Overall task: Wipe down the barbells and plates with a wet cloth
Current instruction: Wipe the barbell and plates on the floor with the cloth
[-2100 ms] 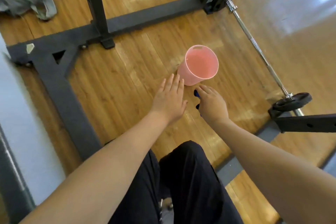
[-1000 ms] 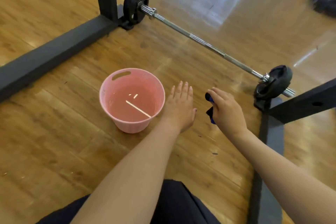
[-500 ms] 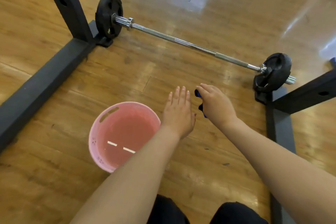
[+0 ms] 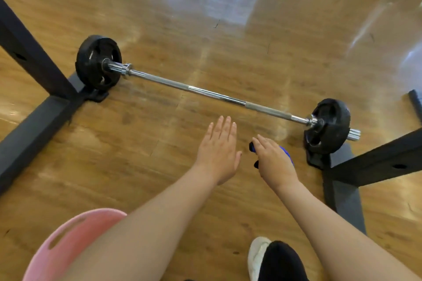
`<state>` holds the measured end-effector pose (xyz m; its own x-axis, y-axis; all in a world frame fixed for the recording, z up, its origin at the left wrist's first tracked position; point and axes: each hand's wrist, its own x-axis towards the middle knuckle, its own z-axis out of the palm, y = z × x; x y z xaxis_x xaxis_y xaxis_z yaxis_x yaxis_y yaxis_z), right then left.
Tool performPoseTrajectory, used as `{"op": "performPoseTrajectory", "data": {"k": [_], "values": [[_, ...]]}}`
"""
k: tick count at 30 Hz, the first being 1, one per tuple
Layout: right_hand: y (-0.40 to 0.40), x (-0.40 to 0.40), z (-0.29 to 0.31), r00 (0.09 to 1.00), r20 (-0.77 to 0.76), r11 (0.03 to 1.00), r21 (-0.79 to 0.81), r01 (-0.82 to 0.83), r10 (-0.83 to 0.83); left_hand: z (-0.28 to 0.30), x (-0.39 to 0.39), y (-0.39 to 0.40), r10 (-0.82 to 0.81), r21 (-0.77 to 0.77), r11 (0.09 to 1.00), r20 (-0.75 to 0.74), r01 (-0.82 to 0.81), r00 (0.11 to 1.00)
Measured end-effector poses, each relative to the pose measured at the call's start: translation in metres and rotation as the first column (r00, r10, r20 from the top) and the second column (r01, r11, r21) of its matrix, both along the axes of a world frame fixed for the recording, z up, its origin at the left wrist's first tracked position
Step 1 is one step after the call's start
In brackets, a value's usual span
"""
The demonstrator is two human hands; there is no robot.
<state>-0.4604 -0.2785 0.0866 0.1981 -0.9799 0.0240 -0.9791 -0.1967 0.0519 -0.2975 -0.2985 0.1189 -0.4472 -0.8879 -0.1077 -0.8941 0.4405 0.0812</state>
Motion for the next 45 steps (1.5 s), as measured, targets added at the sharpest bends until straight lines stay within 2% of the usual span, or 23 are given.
{"op": "performPoseTrajectory", "data": {"k": [4,7,11,15,19,21,25,29,31,35,41,45], "values": [[-0.073,-0.044,-0.001,0.995,0.093,0.999,-0.041,-0.028,0.031,0.003,-0.043,-0.067,0.034,-0.006,0.999,0.051,-0.034,0.998],[-0.120,-0.066,0.012,0.982,0.181,0.997,-0.049,0.055,-0.045,0.016,-0.079,-0.113,0.105,0.000,0.994,0.040,-0.105,0.994],[-0.180,-0.076,0.004,0.940,0.331,0.996,0.008,0.089,-0.086,0.033,-0.117,-0.165,0.054,-0.017,0.998,0.033,-0.054,0.998],[-0.229,-0.074,-0.017,0.932,0.361,1.000,0.010,0.019,-0.021,0.023,-0.109,-0.228,0.082,-0.060,0.995,0.061,-0.078,0.995],[-0.274,-0.068,-0.057,0.911,0.410,0.999,0.005,0.050,-0.048,-0.020,-0.076,-0.281,0.121,-0.093,0.990,0.136,-0.109,0.983],[-0.295,-0.058,-0.078,0.915,0.403,1.000,0.000,-0.003,0.002,-0.047,-0.059,-0.298,0.161,-0.095,0.985,0.182,-0.146,0.970],[-0.325,-0.036,-0.116,0.916,0.380,0.992,-0.036,-0.122,0.127,-0.093,-0.027,-0.324,0.265,-0.071,0.964,0.177,-0.256,0.948],[-0.338,-0.011,-0.138,0.901,0.305,0.950,-0.063,-0.305,0.309,-0.130,-0.003,-0.335,0.251,-0.045,0.968,0.195,-0.247,0.948],[-0.344,0.000,-0.146,0.897,0.286,0.939,-0.039,-0.341,0.338,-0.149,0.005,-0.334,0.267,-0.022,0.963,0.196,-0.268,0.943],[-0.359,0.015,-0.175,0.891,0.311,0.929,0.058,-0.365,0.330,-0.179,0.027,-0.327,0.305,-0.002,0.950,0.233,-0.313,0.923],[-0.349,0.023,-0.201,0.877,0.379,0.955,-0.138,-0.262,0.295,-0.196,0.068,-0.331,0.303,-0.019,0.950,0.317,-0.313,0.899],[-0.352,0.026,-0.196,0.888,0.340,0.951,-0.139,-0.276,0.308,-0.199,0.074,-0.333,0.254,0.008,0.962,0.350,-0.274,0.902]]}}
